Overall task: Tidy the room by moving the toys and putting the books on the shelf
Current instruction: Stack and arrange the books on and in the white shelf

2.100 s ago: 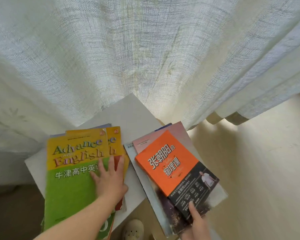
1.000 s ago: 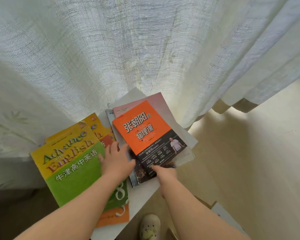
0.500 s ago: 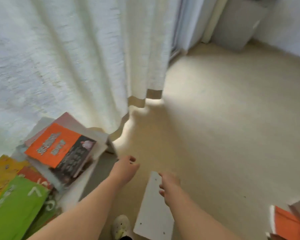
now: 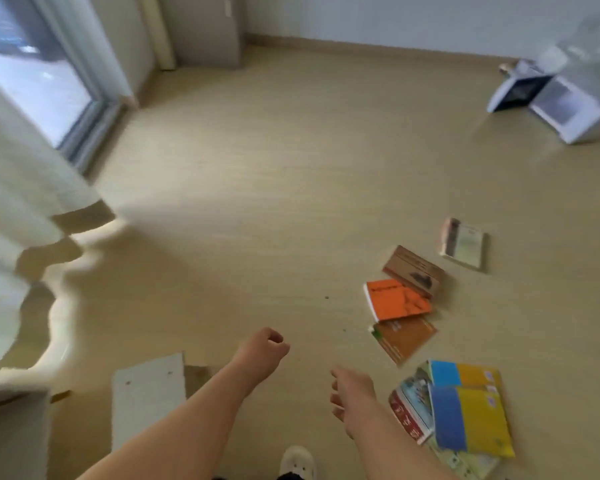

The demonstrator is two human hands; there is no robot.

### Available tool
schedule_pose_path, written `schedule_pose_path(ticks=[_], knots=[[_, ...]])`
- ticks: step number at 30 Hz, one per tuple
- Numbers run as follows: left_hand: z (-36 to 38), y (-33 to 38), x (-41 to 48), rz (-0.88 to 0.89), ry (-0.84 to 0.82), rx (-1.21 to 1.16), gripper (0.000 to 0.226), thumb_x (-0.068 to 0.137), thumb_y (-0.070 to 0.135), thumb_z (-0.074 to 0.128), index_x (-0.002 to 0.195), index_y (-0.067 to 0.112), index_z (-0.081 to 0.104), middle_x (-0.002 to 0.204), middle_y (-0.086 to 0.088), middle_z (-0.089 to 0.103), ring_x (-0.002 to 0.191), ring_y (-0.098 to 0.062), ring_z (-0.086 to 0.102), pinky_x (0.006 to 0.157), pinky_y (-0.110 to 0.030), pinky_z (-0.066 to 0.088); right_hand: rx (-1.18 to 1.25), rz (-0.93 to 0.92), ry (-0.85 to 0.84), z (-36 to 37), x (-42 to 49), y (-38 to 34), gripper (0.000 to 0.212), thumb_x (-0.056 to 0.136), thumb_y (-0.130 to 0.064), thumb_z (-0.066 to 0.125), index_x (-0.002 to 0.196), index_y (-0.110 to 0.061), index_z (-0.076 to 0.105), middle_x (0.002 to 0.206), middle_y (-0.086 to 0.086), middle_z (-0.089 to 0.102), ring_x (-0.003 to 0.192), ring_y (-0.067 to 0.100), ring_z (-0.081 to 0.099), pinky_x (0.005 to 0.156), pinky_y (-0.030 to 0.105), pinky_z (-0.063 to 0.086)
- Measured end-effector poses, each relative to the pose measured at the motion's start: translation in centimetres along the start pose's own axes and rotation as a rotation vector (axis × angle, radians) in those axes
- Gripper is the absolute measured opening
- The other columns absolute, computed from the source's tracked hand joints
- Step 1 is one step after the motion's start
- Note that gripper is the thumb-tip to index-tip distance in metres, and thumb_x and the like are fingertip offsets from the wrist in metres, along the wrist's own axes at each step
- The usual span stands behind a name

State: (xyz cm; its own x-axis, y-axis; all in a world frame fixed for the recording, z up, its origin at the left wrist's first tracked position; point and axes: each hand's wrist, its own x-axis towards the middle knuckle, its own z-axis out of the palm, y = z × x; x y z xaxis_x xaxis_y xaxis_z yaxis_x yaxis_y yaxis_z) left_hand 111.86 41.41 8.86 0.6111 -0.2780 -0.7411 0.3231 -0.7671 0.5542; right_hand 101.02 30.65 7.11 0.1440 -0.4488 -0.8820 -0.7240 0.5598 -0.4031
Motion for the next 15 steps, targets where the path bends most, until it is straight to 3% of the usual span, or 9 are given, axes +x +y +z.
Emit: schedule_pose_path(ticks=[5, 11, 15], knots=[[6.8, 5.9, 2.0, 0.051, -0.108, 0.166, 0.022, 0.091, 0.022, 0.054, 0.11, 0.012, 0.057, 0.085, -0.005, 0.055, 0.077, -0.02, 0.049, 0.064, -0.024, 0.037, 0.153, 0.088, 0.053, -7.3, 2.8, -0.2, 0.013, 0.09, -0.013, 0.05, 0.1, -0.003, 0.051, 0.07, 0.008, 0.045, 0.057, 0.017, 0.04, 0.053, 0.025, 0.032], [15.1, 12.7, 5.8, 0.121, -0.263, 0.377, 0.021, 0.092, 0.023, 0.052, 0.11, 0.013, 0.055, 0.096, -0.003, 0.055, 0.087, -0.02, 0.054, 0.068, -0.026, 0.041, 0.369, 0.189, 0.157, -14.0, 7.1, -1.1, 0.01, 0.093, -0.019, 0.051, 0.095, -0.01, 0.047, 0.066, 0.007, 0.044, 0.052, 0.016, 0.038, 0.047, 0.024, 0.031], [19.7, 16.4, 8.5, 0.173, -0.361, 0.505, 0.023, 0.091, 0.023, 0.053, 0.111, 0.012, 0.056, 0.104, -0.007, 0.058, 0.092, -0.02, 0.054, 0.078, -0.028, 0.043, 0.507, 0.209, 0.215, -17.1, 10.6, -2.1, 0.017, 0.094, -0.014, 0.047, 0.078, -0.008, 0.045, 0.06, 0.006, 0.038, 0.049, 0.017, 0.033, 0.044, 0.024, 0.025]])
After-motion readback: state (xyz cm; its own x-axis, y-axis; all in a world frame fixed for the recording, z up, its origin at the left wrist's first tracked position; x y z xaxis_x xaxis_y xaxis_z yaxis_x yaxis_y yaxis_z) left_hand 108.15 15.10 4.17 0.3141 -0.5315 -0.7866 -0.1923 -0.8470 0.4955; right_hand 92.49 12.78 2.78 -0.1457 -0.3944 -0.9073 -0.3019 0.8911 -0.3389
